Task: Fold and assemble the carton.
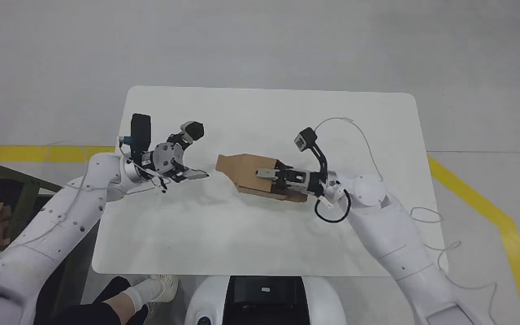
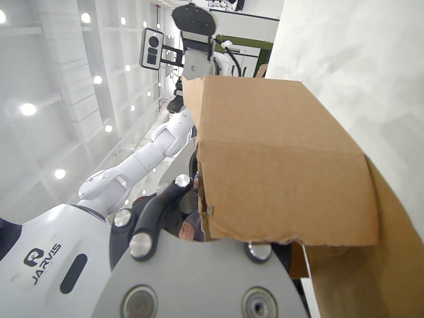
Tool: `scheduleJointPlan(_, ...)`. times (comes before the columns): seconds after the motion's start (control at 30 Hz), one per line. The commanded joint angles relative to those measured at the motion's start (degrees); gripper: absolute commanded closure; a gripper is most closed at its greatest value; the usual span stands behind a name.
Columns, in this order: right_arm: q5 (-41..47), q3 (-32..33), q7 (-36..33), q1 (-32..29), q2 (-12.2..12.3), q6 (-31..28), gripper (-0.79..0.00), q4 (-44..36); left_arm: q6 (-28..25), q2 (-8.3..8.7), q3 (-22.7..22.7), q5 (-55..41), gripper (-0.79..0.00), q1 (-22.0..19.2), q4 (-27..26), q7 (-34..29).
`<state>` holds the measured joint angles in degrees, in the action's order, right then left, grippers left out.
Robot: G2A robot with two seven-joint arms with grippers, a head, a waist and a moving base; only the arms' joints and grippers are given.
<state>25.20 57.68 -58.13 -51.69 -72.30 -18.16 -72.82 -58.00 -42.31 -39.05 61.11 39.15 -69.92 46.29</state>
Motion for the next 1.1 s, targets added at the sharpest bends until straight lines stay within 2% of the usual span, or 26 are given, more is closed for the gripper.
scheduleJointPlan(0.0, -1.1, -0.3, 0.3, 0.2, 0.0, 0.4, 0.0, -0.1, 0.0, 0.29, -1.1, 0.4, -0.785, 0.7, -0.8, 0.0)
scheduleJointPlan(0.17, -3.6, -1.4, 0.8, 0.4, -0.2, 1.4, 0.0, -0.9, 0.0, 0.21, -2.2, 1.1, -0.785, 1.3, -0.8, -1.4)
scheduleJointPlan(0.4, -4.7, -1.6, 1.1, 0.2, -0.2, 1.5, 0.0, -2.4, 0.0, -1.15, -1.5, -3.6, -0.785, 0.1, 0.6, -11.2)
scheduleJointPlan(0.6, -4.5, -1.0, 0.4, -0.6, 0.0, 1.1, 0.0, -4.3, 0.0, -2.07, -1.6, -6.6, -0.785, -0.2, 1.9, -16.5)
scheduleJointPlan(1.07, -3.5, -0.1, -0.7, -2.0, 0.4, 0.9, 0.0, -7.0, 0.0, -2.95, -1.3, -7.6, -0.785, 0.5, 1.8, -19.0)
